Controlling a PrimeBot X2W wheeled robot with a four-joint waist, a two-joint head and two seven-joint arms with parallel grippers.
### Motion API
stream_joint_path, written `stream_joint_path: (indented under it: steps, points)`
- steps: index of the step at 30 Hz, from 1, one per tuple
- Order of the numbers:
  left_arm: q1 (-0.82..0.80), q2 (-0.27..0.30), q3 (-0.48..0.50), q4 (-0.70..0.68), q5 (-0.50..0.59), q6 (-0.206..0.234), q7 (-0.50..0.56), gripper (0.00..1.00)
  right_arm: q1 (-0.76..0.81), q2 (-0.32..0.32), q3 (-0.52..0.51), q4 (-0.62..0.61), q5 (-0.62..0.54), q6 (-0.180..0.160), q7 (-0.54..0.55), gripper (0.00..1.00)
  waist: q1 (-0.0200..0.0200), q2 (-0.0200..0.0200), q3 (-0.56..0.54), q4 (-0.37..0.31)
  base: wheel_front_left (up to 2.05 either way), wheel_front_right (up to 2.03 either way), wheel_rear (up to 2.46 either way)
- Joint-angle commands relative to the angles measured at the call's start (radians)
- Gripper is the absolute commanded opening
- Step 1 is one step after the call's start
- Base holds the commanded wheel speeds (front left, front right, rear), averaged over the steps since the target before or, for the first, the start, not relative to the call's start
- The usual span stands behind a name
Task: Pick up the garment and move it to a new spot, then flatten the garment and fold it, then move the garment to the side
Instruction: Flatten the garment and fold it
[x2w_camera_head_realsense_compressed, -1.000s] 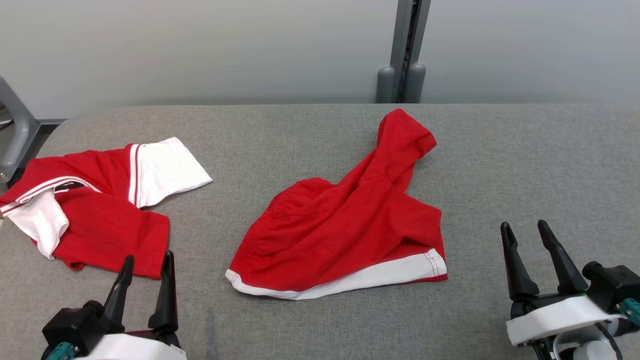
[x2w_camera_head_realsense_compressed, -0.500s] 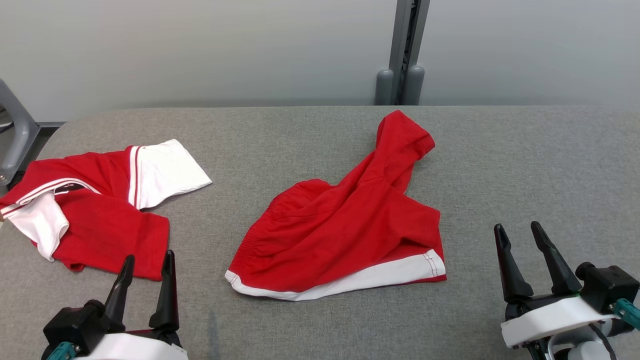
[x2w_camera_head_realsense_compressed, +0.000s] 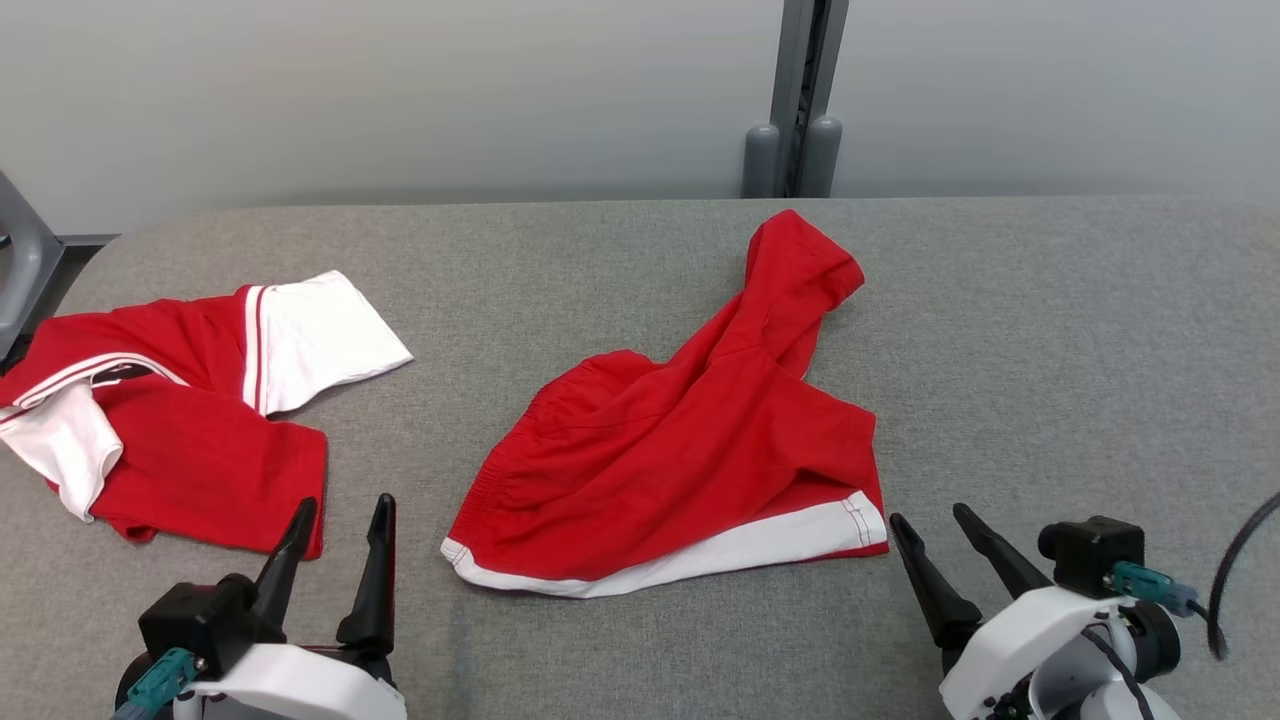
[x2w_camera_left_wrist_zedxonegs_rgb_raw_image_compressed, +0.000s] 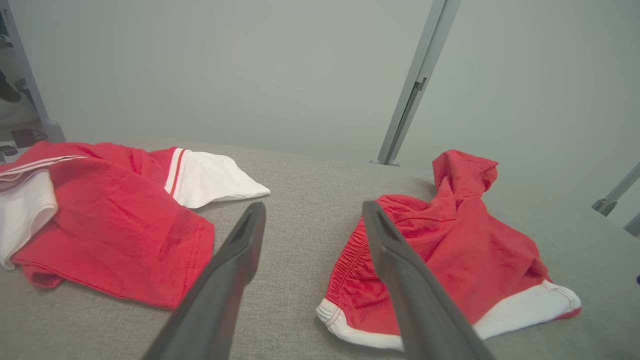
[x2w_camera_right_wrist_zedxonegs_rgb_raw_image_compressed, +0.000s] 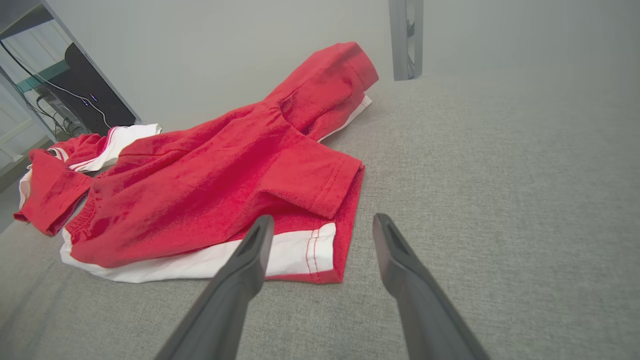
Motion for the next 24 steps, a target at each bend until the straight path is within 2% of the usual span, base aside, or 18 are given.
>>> stream_joint_path:
  steps: [1, 10, 24]
  points:
    - [-0.018, 0.008, -0.004, 0.003, 0.008, -0.005, 0.006, 1.0, -0.012, -0.008, 0.003, 0.006, 0.007, 0.0, 0.014, 1.0, 0.0, -0.0001, 0.007, -0.001, 0.0, 0.0, 0.0]
    - [-0.093, 0.002, -0.053, 0.053, 0.01, -0.037, 0.067, 1.0, -0.096, 0.001, 0.037, 0.088, 0.044, 0.0, 0.105, 1.0, 0.0, -0.0001, 0.052, 0.01, 0.0, 0.0, 0.0]
    - [-0.212, 0.007, -0.142, 0.214, 0.016, -0.137, 0.16, 1.0, -0.175, 0.001, 0.079, 0.168, 0.094, 0.0, 0.1, 1.0, 0.0, -0.0001, 0.12, 0.029, 0.0, 0.0, 0.0]
